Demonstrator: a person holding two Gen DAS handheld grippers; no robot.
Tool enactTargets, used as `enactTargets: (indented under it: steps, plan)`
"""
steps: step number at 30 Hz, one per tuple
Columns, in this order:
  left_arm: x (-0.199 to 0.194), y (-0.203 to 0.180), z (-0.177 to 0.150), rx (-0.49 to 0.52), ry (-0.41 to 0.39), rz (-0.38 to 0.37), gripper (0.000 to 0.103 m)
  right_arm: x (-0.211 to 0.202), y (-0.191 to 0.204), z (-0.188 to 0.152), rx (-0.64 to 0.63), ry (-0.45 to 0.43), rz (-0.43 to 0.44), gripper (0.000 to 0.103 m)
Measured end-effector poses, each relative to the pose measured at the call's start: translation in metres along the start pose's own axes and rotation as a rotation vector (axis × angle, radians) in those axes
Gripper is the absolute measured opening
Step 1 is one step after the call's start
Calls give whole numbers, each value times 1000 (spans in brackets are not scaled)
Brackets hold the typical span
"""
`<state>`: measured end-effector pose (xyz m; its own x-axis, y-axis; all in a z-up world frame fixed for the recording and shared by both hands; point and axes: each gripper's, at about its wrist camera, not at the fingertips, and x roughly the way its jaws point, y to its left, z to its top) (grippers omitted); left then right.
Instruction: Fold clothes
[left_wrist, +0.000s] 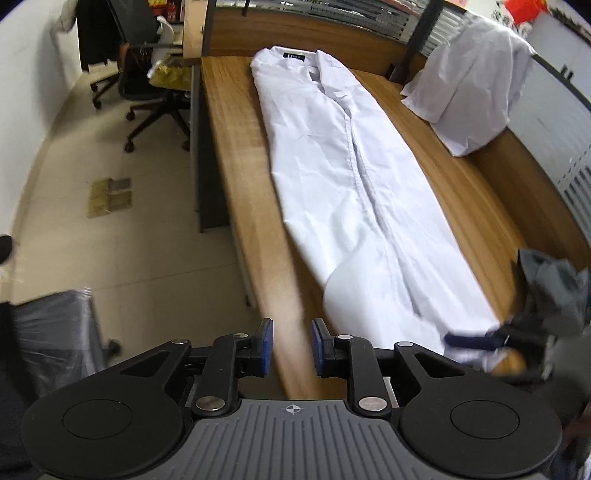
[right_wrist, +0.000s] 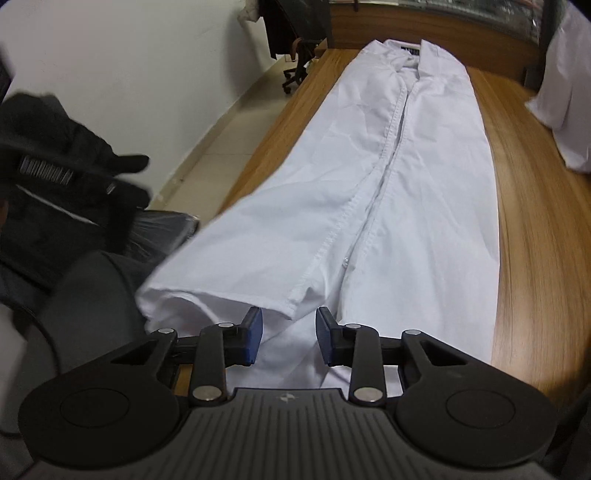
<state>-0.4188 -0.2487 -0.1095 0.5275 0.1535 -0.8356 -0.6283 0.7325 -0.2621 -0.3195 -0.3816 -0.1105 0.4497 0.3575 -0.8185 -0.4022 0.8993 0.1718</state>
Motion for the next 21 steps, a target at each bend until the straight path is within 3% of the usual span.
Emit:
enactTargets:
  steps: [6,8,10,12,17,21]
  plan:
    - [43,-2,27,-40,6,-79,24,16,5,-2,-72,-34,-37,31]
    - [57,-4,34,-41,4,-97,18,18,7,0,-89,-43,-46,24]
    - [68,-7,39,-34,3,-121,12,19,9,0,-101,-44,-61,9]
    - [78,-8,42,-51,8,-147,12,13,9,-2,-102,-54,-73,5]
    - [101,-5,46,-96,43,-182,10,-21,11,-5,-71,-61,-93,2]
    - [117,3,46,-120,76,-176,7,-27,14,-17,-112,-14,-126,2]
